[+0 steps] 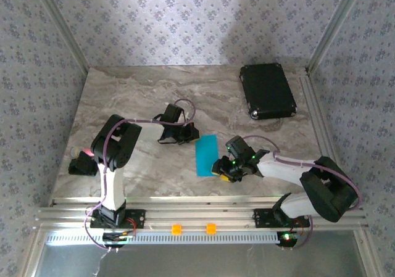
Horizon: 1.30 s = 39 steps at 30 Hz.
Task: Fold a paper plane with a square sheet of paper (pick it up from the middle)
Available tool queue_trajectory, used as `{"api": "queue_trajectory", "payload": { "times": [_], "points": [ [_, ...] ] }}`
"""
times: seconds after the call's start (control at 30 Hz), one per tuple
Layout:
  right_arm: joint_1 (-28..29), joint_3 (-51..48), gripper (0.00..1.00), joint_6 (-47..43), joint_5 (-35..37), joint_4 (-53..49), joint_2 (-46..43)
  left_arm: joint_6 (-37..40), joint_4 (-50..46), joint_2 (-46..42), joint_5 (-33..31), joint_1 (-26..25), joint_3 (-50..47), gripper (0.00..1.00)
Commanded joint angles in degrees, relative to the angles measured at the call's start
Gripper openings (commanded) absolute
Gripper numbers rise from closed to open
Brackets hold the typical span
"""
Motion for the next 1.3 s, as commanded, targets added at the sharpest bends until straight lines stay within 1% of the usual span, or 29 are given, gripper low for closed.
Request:
{"api": "queue_trajectory", "payload": {
  "times": [0.0, 0.13, 0.47, 0.73, 0.83, 0.93, 1.13, 1.27],
  "points": [
    [-0.57, -1.24, 0.44, 3.28, 2.80, 8.09, 0.37, -0.09, -4.46, 1.49, -1.87, -0.02, -2.52, 0.05],
    [-1.54, -2.16, 0.44, 4.65, 2.26, 11.63, -0.73, -0.09, -4.37, 1.67, -1.70, -0.05, -2.54, 0.05],
    [-1.97, -2.39, 0.44, 2.55, 2.64, 4.93, -4.77, -0.09, -4.45, 1.83, -1.63, -0.07, -2.15, 0.05],
    [0.07, -2.60, 0.45, 2.50, 1.55, 0.72, -4.90, 0.14, -4.85, 1.93, -1.61, -0.09, -1.70, 0.05],
    [0.55, -2.61, 0.45, 2.34, 2.17, 1.08, -5.00, 0.25, -4.83, 1.92, -1.69, -0.02, -1.72, 0.05],
    [0.47, -2.05, 0.45, 1.65, 2.21, 3.52, -5.40, 0.20, -4.85, 2.11, -1.61, -0.19, -1.82, 0.05],
    [-0.23, 1.07, 0.45, -0.12, 2.90, 0.38, -5.33, -0.01, -4.46, 2.11, -1.79, -0.36, -2.15, 0.05],
    [-0.15, 1.09, 0.46, 0.82, 1.07, 0.42, -5.29, 0.15, -4.90, 2.15, -1.87, -0.53, -1.78, 0.05]
  ]
}}
